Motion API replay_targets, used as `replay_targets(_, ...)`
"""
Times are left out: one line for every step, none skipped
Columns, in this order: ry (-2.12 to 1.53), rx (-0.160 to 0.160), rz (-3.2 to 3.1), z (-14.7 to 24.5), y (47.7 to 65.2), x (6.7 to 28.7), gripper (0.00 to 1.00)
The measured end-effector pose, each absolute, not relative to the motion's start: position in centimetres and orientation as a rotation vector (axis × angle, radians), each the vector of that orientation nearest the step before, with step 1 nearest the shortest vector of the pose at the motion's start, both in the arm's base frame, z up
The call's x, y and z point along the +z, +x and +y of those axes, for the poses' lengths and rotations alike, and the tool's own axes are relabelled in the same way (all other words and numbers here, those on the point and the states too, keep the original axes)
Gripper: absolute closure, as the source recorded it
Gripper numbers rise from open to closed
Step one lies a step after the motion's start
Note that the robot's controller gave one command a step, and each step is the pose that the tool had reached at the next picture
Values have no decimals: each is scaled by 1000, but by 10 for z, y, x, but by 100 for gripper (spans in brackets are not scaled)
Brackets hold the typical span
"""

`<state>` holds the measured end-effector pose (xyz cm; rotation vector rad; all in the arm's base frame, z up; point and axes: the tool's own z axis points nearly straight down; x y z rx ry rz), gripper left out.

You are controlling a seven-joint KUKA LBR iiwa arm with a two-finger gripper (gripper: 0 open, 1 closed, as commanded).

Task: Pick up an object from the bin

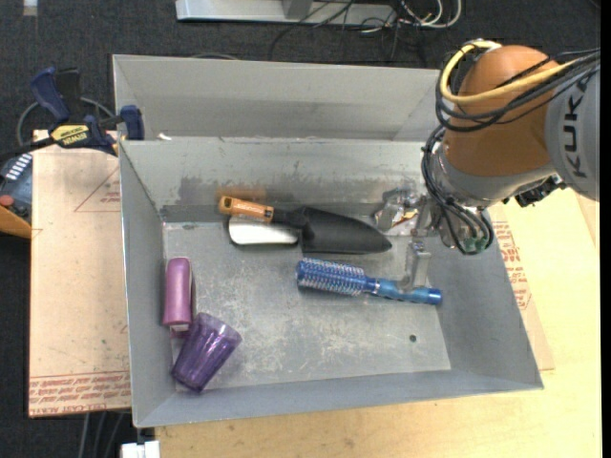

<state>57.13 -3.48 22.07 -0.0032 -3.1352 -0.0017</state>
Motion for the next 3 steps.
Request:
replay_targets(-1,-1,-3143,-35,573,225,0)
replay_targets(-2,-1,-3145,-34,573,225,0)
replay_targets(347,-1,-3125,6,609,200,0)
